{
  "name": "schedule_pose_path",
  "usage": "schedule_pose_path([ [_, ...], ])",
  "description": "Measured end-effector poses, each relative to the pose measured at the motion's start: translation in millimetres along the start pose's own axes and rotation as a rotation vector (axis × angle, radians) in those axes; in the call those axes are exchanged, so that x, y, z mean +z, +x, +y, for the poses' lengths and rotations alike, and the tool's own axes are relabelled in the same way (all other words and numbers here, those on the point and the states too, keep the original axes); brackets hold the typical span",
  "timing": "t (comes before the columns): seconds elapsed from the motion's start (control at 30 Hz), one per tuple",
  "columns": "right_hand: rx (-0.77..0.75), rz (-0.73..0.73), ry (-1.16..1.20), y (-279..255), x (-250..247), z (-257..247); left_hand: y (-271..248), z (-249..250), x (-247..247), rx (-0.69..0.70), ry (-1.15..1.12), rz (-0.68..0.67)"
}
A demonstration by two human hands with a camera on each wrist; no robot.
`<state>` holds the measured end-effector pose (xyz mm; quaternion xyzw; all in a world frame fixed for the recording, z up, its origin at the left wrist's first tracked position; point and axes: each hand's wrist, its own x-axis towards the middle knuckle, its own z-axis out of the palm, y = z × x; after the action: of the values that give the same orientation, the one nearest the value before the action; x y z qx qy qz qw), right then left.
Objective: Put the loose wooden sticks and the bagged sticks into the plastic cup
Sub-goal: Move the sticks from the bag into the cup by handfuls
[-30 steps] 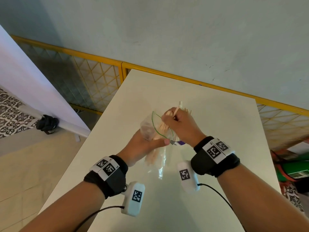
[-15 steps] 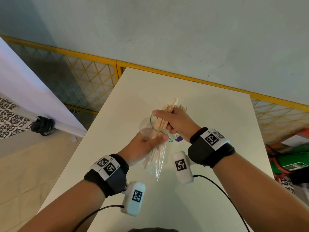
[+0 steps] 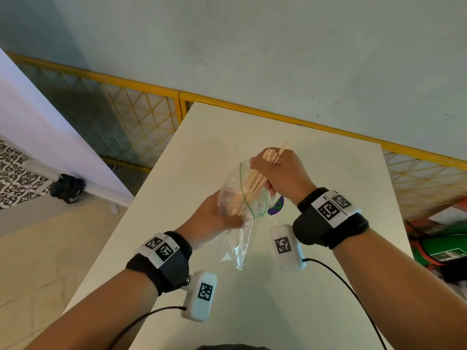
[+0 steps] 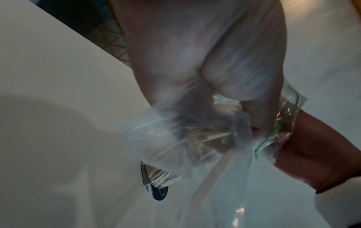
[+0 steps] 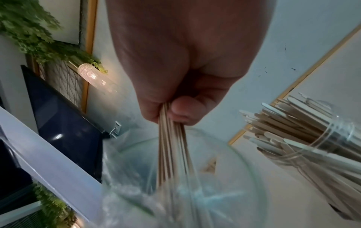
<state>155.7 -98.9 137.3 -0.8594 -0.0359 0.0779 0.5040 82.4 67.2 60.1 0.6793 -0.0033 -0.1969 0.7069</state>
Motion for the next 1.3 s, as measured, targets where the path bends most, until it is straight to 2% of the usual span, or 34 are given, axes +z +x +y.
schedule_pose_path([
  [0.1, 0.012, 0.100, 0.069, 4.8, -10.6, -1.5, 0.4, -3.4, -3.7, 0.005, 0.002, 0.014],
  [0.27, 0.005, 0.154, 0.015, 9.4, -21.3, -3.7, 6.4, -7.4, -3.7, 0.002, -0.002, 0.035],
  [0.43, -0.091, 0.365, 0.046, 27.1, -52.5, -19.0, 11.7, -16.2, -14.8, -0.018, -0.010, 0.163],
  [0.5, -0.133, 0.406, -0.013, 37.5, -66.6, -25.1, 12.5, -20.0, -21.7, -0.022, -0.012, 0.206],
  [0.57, -0.149, 0.368, -0.131, 47.8, -72.1, -24.3, 13.6, -22.4, -27.2, -0.020, -0.020, 0.234],
  [0.7, -0.165, 0.174, -0.358, 63.9, -58.1, -4.7, 17.1, -24.1, -32.1, -0.019, -0.003, 0.251],
  [0.93, -0.171, 0.144, -0.407, 74.0, -29.7, 46.1, 17.8, -29.3, -37.2, -0.021, -0.009, 0.257],
  [1.07, -0.064, -0.007, -0.467, 69.4, -22.2, 70.3, 19.1, -27.6, -36.2, -0.028, -0.017, 0.266],
  [1.17, -0.020, 0.036, -0.454, 69.4, -21.5, 79.2, 21.9, -26.5, -33.5, -0.025, -0.022, 0.260],
  [1.3, 0.065, 0.154, -0.665, 67.2, -15.0, 84.7, 24.8, -24.2, -28.2, -0.028, -0.034, 0.249],
])
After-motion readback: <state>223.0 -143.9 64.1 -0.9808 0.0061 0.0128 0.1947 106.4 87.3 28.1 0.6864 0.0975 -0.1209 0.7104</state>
